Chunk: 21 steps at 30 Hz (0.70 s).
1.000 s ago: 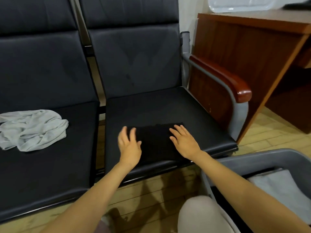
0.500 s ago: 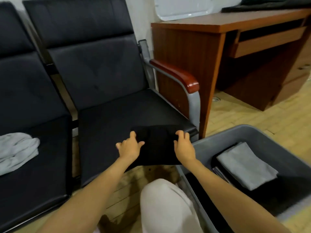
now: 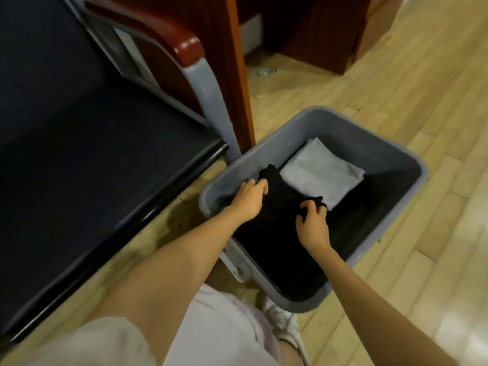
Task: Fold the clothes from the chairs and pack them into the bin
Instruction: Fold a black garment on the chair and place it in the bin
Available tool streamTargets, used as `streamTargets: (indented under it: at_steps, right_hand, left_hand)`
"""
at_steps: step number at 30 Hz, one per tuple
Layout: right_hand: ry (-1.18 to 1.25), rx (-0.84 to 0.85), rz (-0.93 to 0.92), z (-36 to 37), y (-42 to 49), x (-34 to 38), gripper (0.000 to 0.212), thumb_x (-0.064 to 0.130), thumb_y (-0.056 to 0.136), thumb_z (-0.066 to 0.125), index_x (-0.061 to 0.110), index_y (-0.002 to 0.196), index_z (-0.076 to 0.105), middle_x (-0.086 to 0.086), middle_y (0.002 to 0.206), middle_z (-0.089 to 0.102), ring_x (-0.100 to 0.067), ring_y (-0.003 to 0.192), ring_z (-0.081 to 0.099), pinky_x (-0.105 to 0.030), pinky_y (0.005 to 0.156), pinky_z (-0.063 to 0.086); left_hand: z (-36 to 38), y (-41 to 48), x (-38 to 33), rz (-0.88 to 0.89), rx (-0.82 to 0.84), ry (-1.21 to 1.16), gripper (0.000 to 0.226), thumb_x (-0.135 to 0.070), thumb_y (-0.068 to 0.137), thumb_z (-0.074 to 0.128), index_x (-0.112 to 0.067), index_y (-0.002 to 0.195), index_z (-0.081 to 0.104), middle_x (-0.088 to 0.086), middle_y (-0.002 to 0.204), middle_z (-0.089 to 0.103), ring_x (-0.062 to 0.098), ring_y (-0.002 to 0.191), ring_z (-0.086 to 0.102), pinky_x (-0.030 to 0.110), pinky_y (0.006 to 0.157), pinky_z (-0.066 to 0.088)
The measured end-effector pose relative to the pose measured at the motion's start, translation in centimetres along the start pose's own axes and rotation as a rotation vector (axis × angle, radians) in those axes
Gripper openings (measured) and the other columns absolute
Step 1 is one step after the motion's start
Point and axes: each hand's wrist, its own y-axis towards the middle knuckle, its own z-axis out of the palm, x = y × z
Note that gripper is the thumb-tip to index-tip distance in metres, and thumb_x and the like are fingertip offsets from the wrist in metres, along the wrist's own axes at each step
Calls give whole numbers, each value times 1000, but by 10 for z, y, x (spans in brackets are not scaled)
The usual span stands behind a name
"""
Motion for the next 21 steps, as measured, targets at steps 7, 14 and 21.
streamTargets:
  at_steps: [7,14,21]
  right_hand:
    - [-41,154,193,46,0,-20,26,0,97,42,2,122,37,-24,130,31,-25,57,37,-38,62,39]
    - [-435,578,304,47,-3,-28,55,21,99,46,10,148,22,-19,151,20,-41,128,39,-44,97,40]
    - [-714,478,118,31,-13,-3,45,23,97,46,9,139,36,-16,142,35,-37,128,38,-44,100,38]
  left_hand:
    - [47,35,23,-36,140,96,46,17,88,34,-8,120,56,16,131,44,33,123,39,39,102,37]
    - [53,35,41,-224,447,348,44,-4,96,34,-6,139,40,15,148,24,40,137,19,50,113,25]
    - [33,12,23,-135,321,303,50,-12,97,44,-14,146,35,13,150,26,33,137,23,45,111,30]
